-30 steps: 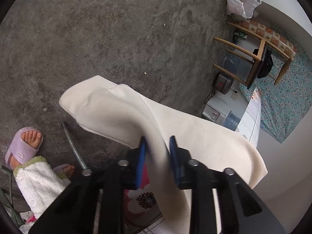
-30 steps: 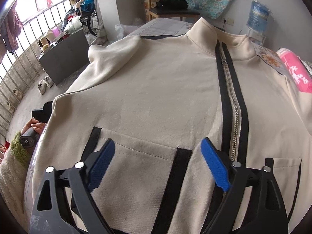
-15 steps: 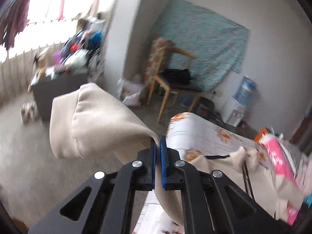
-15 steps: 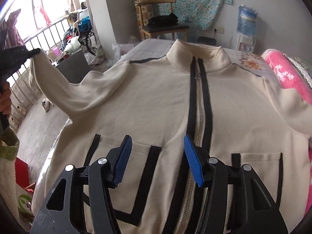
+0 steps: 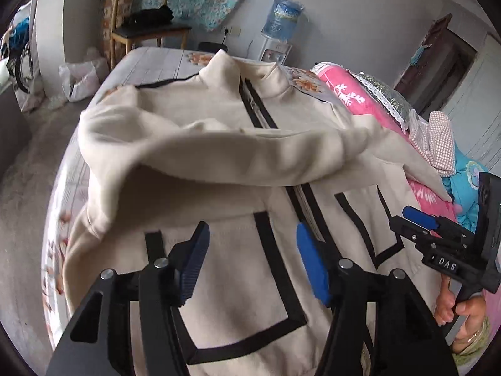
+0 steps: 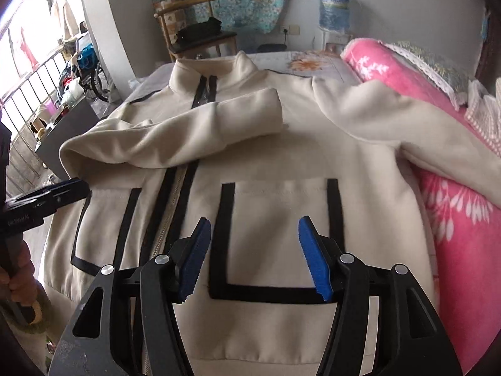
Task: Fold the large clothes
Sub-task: 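Fold the held sleeve across the jacket front with the left tool, then release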
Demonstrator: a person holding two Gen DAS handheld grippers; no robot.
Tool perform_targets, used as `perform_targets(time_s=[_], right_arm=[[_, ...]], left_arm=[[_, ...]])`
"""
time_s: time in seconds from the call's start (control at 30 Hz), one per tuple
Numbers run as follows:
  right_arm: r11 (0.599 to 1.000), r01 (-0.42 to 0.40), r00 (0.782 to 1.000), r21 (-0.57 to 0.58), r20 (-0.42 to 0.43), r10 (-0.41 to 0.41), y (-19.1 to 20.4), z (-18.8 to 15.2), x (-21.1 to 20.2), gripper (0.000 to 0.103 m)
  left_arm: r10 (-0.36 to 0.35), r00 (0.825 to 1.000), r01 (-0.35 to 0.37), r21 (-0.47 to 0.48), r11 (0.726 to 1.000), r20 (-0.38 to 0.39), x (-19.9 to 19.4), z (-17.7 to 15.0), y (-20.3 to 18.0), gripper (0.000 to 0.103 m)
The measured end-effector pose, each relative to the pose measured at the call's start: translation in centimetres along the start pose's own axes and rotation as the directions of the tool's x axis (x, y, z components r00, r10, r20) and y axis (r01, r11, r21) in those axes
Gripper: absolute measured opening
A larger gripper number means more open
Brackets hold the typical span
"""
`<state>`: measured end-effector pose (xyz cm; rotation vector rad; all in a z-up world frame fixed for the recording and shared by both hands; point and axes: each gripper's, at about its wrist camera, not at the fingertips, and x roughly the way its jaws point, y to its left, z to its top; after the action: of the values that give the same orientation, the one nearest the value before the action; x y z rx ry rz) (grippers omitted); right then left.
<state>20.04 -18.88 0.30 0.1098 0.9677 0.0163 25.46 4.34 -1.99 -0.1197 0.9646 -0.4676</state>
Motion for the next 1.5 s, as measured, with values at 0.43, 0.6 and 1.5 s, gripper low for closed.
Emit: perform_targets(time_s=[0.43,0.6,1.5], right_arm=[[0.915,-0.278,0.940,0.292,-0.115,0.322,-4.9,6.4,5.1,0.055],[0.931,-0.207,0.938,0.302,-0.209,0.276,-5.5,8.6,10.1,0.044],[0.998,0.042,0.997,0.039,-0.070,-0.039,-7.7,10.4,8.1,0.004]], left_arm=[[0.277,0.961,-0.278,-0.048,0.959,-0.025,-1.8,-3.5,7.1,0.053],[0.315,0.949,-0.315,-0.031,0.949,-0.009,-1.4,-4.1,7.9,0.050],[0.430,0.902,-0.430,-0.012,0.903,0.020,-1.4,-3.6,9.5,0.012]])
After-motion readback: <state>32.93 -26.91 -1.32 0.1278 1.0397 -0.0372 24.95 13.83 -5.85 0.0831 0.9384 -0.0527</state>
